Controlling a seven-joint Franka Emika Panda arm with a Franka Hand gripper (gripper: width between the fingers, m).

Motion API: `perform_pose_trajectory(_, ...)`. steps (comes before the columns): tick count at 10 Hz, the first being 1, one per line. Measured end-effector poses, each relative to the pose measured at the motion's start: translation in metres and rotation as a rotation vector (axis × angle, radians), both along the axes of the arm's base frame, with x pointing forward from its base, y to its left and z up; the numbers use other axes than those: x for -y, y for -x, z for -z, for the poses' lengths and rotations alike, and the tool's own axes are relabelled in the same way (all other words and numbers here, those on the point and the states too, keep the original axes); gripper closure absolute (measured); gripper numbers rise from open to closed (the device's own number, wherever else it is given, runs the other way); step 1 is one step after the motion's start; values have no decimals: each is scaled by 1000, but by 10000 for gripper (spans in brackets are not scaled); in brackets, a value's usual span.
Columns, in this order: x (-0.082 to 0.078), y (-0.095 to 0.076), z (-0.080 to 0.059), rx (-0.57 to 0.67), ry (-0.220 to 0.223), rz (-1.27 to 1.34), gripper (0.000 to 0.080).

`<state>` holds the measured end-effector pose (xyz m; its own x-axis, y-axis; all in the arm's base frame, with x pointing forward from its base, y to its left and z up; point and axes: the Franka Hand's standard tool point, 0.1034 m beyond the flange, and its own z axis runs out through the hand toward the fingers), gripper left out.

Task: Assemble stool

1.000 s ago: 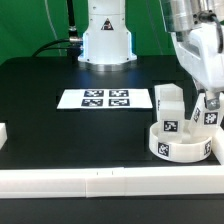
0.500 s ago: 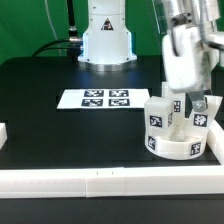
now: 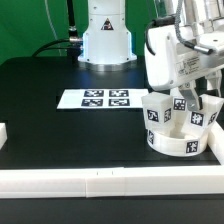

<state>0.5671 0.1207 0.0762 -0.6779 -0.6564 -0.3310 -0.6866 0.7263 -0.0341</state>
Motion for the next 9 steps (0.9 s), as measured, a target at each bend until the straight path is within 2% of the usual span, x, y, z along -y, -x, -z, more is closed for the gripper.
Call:
perform_pose_trajectory(1, 1, -1, -3, 9, 4, -17, 225)
perform_pose_trajectory(2, 3, -5, -16, 35, 7, -44, 172)
perform_pose_trajectory(5, 6, -8, -54, 85, -13, -71, 154)
perform_pose_trajectory(6, 6, -6, -48, 77, -8, -73, 151)
perform_pose_trajectory(9, 5, -5, -46, 72, -8, -76, 151)
